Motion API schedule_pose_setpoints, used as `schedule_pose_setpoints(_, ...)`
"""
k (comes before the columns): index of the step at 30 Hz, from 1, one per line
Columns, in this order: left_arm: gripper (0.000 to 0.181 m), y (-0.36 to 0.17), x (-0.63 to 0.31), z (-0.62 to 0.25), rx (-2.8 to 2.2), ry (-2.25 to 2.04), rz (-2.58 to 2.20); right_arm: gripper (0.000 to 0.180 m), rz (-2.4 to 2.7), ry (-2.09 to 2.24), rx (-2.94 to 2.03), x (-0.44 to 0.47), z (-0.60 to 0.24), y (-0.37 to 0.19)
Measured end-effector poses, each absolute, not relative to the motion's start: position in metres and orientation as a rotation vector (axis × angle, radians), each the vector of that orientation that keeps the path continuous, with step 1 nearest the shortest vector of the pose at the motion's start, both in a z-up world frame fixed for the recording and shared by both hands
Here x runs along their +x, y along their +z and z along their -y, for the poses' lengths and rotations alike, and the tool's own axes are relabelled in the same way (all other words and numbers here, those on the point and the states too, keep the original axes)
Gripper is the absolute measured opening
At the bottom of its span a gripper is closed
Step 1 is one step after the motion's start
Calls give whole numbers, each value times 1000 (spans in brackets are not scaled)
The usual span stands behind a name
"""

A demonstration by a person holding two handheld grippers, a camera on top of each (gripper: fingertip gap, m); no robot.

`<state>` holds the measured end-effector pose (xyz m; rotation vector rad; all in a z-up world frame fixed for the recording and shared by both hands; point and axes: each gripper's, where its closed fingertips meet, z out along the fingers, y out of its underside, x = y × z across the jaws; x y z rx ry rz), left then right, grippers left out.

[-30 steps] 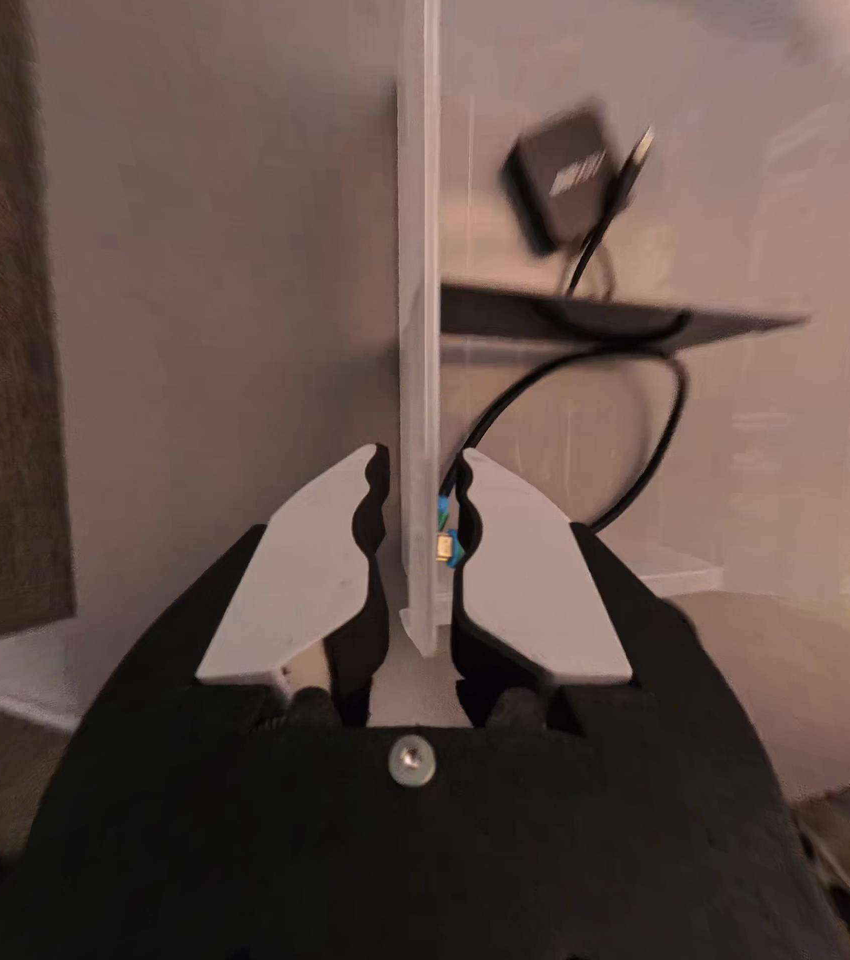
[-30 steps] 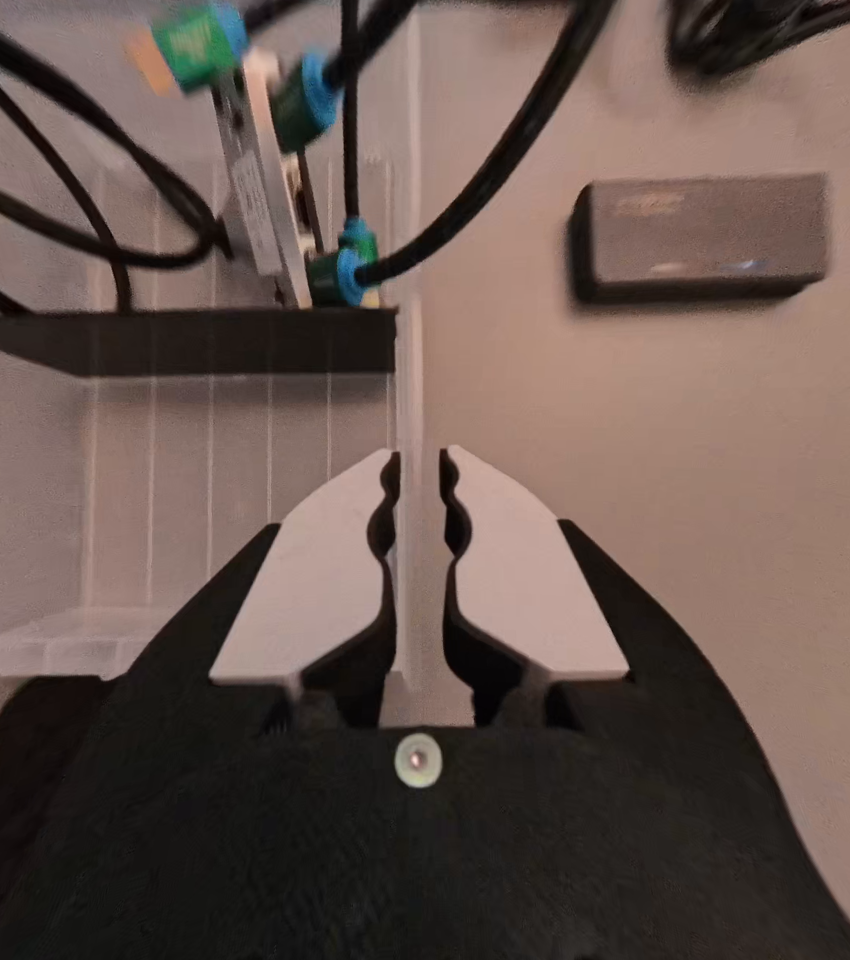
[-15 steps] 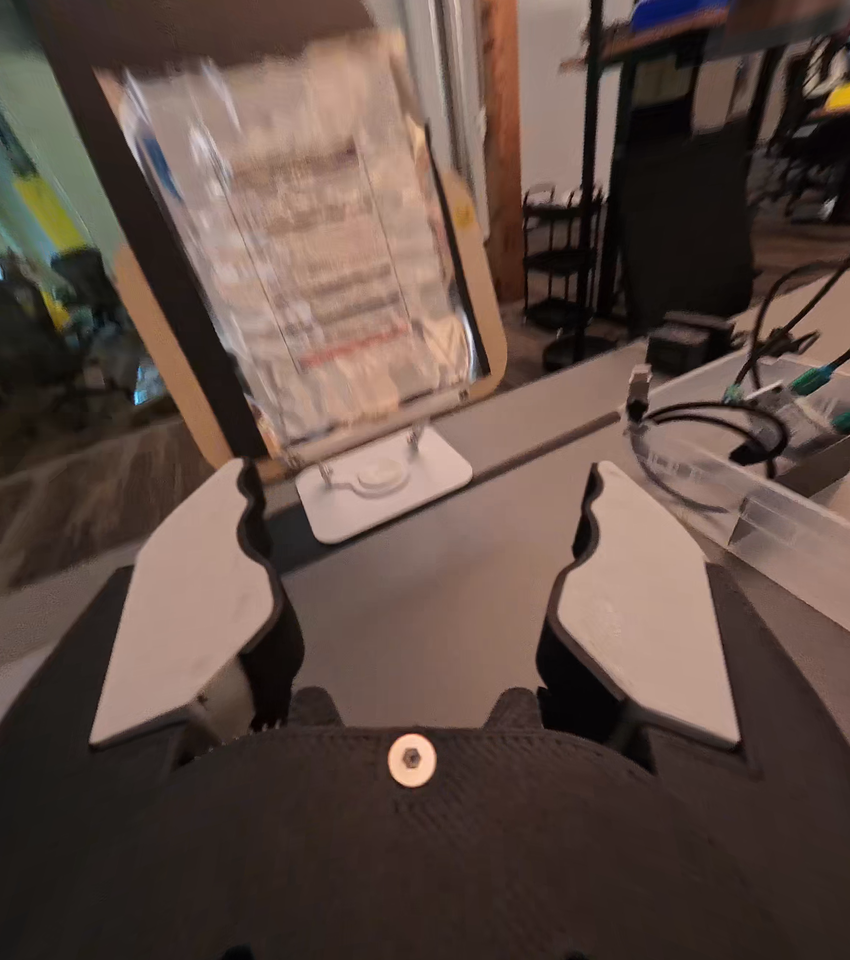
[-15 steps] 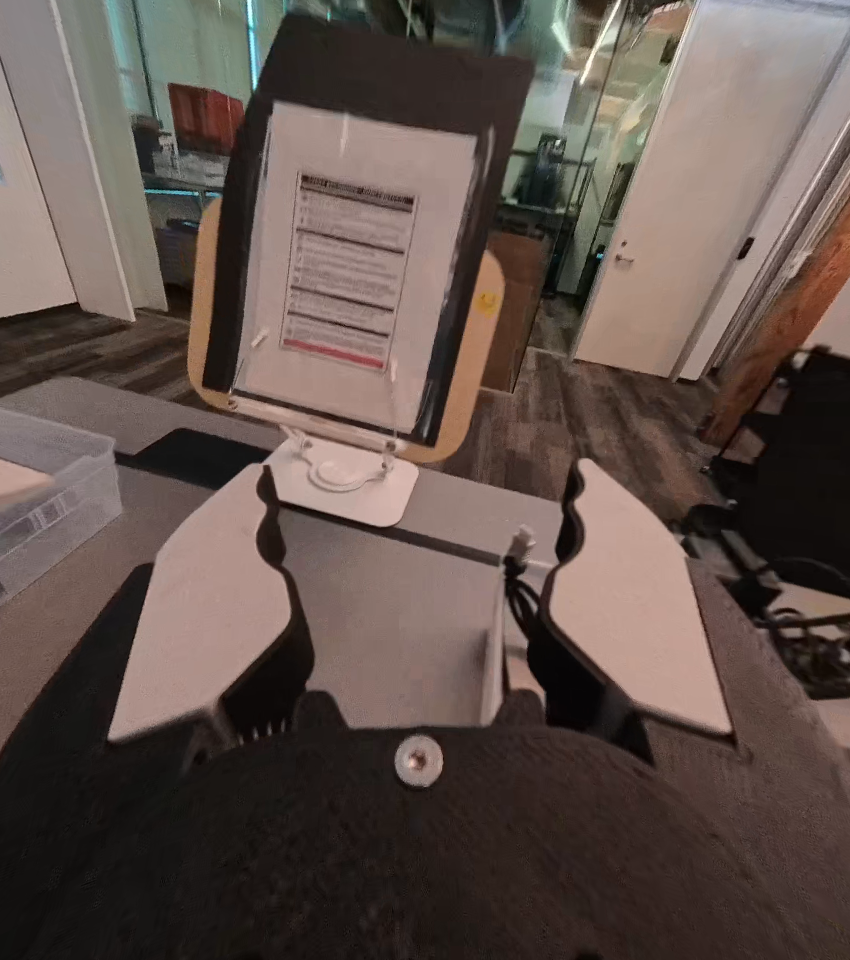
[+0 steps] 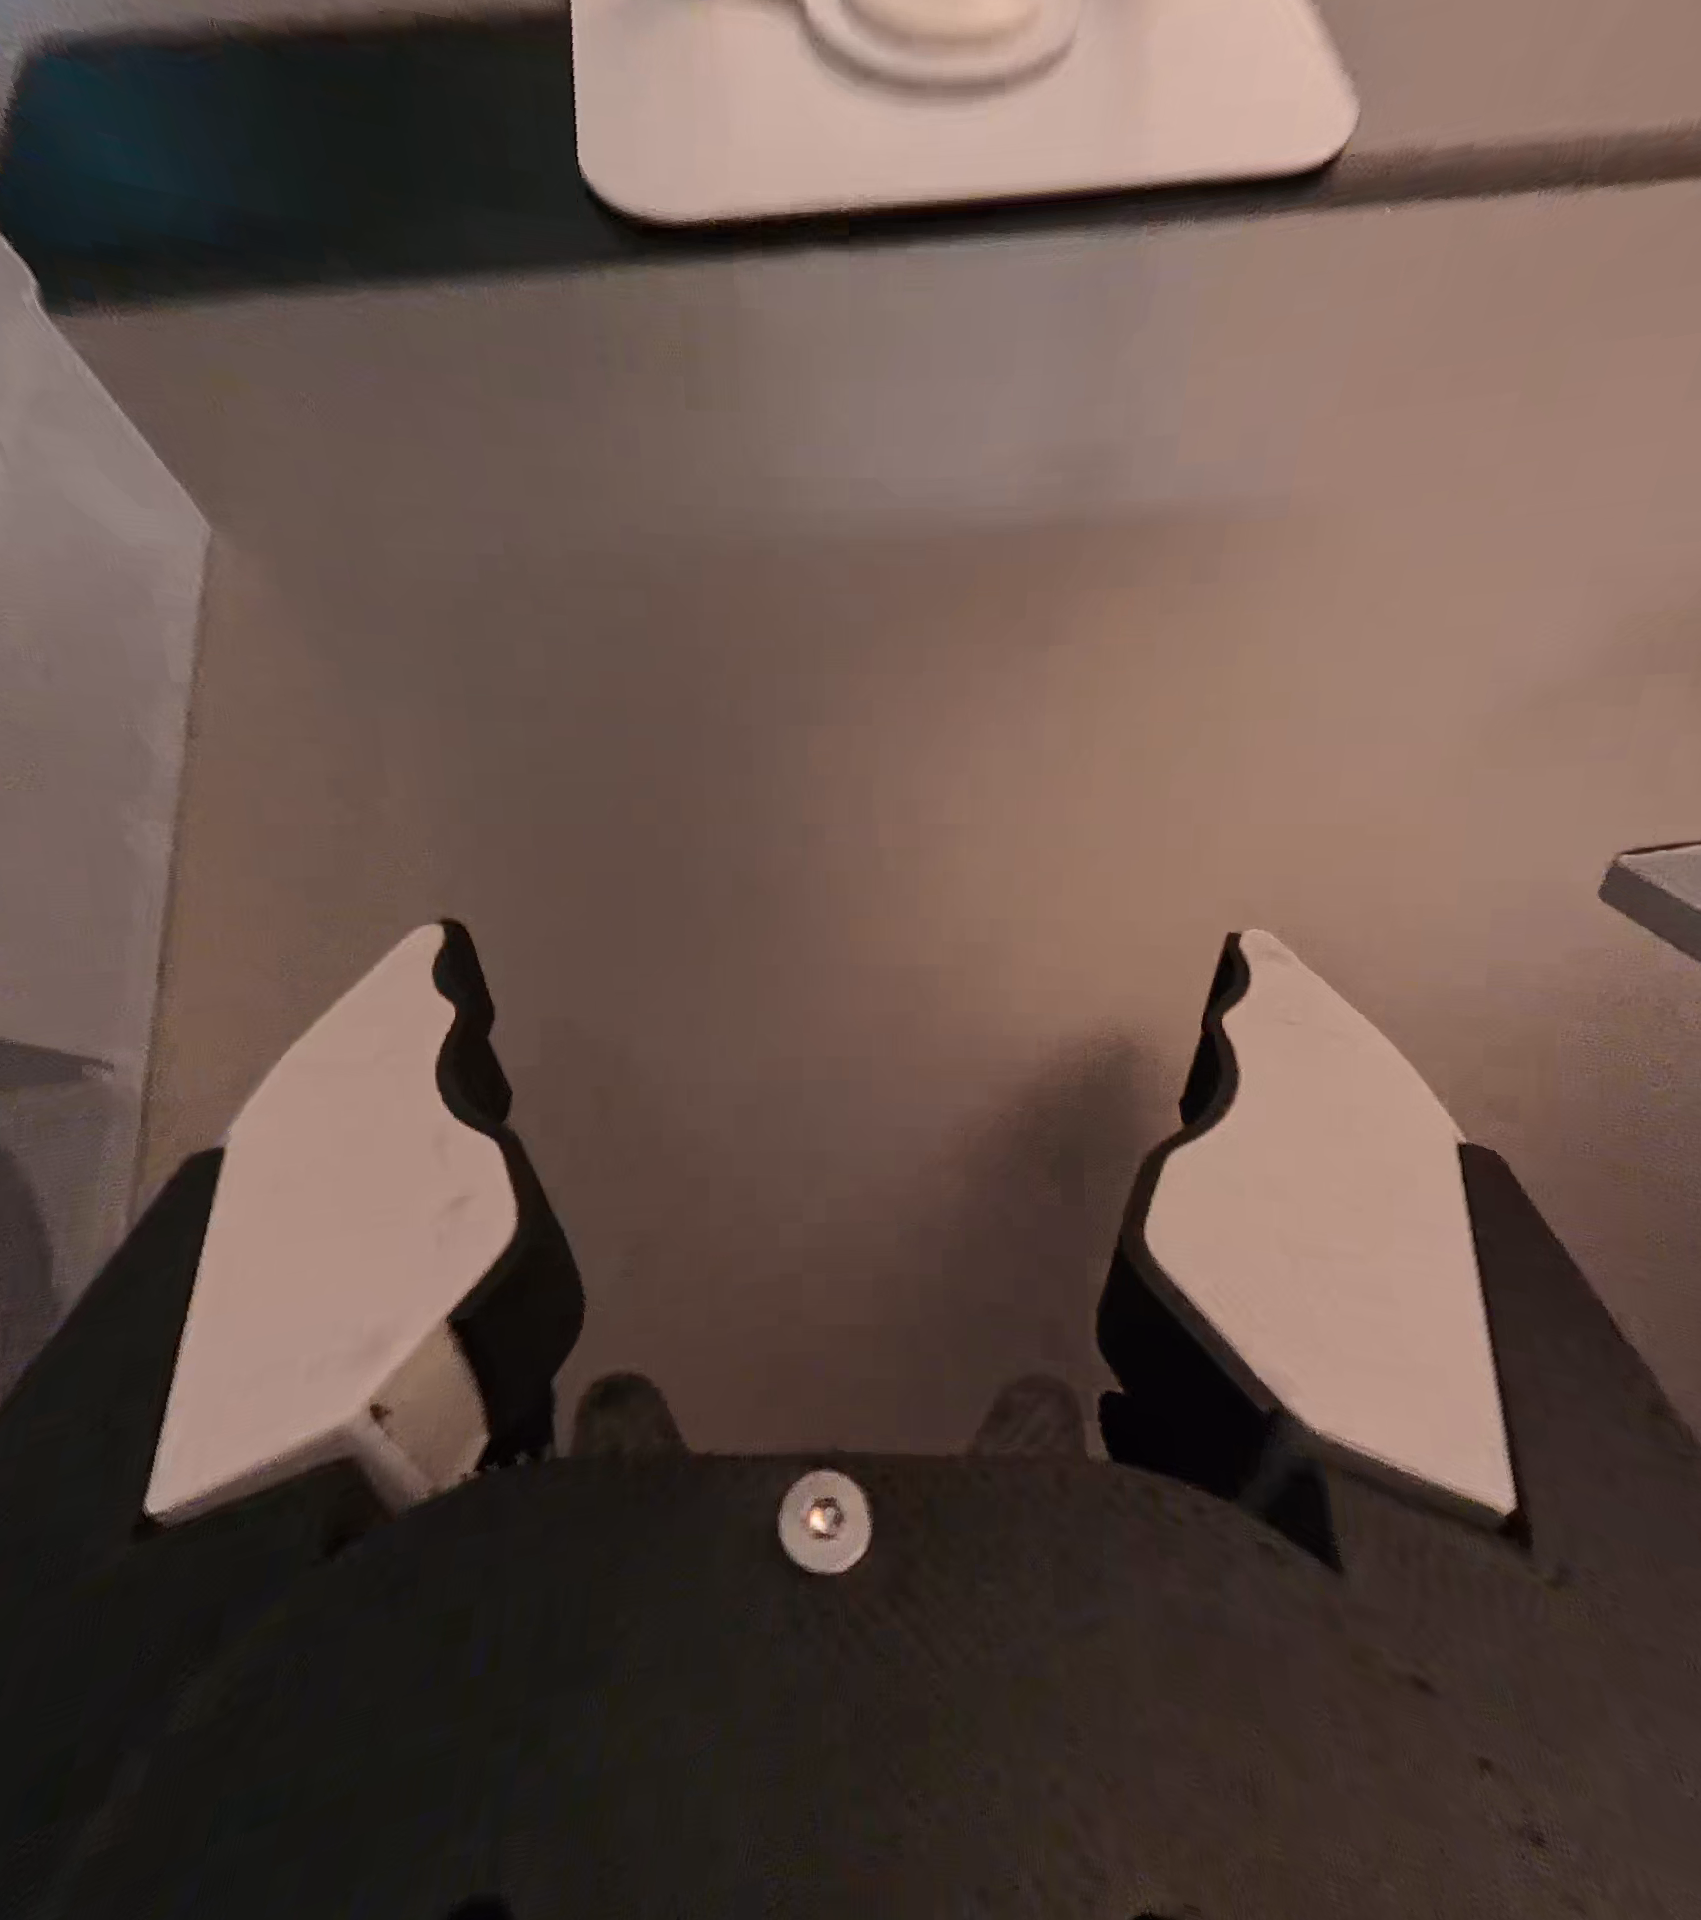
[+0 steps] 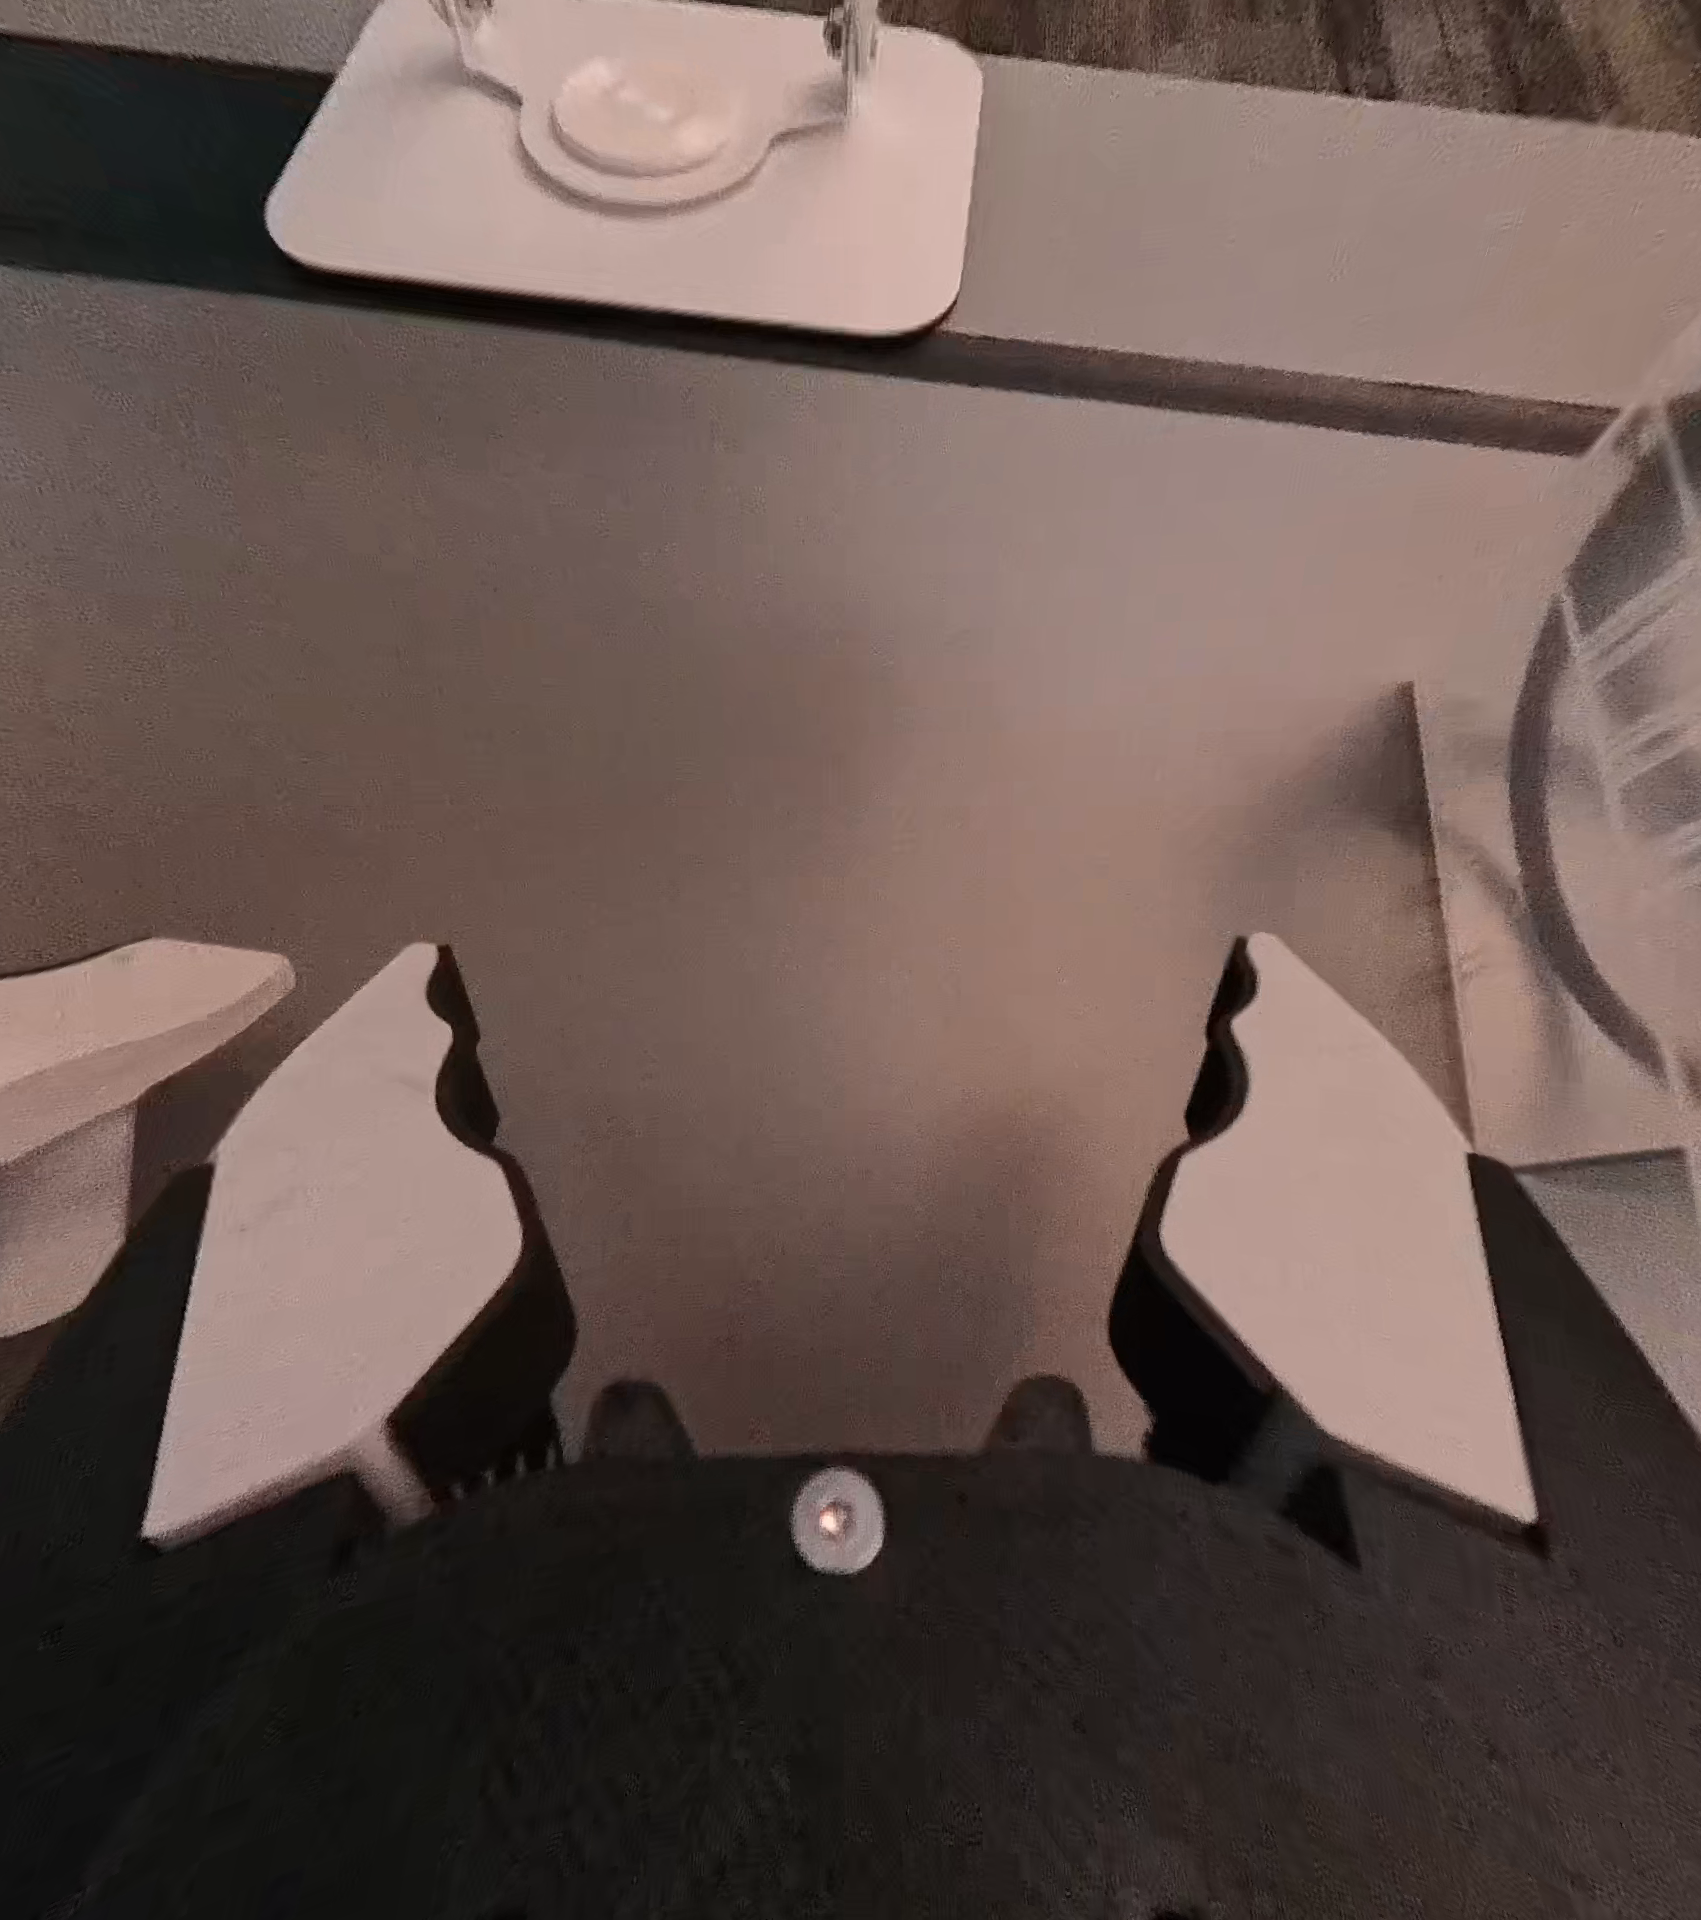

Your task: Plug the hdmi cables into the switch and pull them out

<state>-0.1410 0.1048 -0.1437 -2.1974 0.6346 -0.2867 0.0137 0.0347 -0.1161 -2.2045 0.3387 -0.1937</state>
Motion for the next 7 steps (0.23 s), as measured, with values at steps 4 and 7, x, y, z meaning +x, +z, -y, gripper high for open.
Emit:
schedule_pose_setpoints(4, 134, -160, -145, -105, -2265, -241, -647, 138, -369, -177, -2280, 7, -40, -144)
schedule_pose_setpoints(7, 136, -167, -146, -105, -2316, -214, -648, 138, -395, -120, -2300, -1, -47, -157)
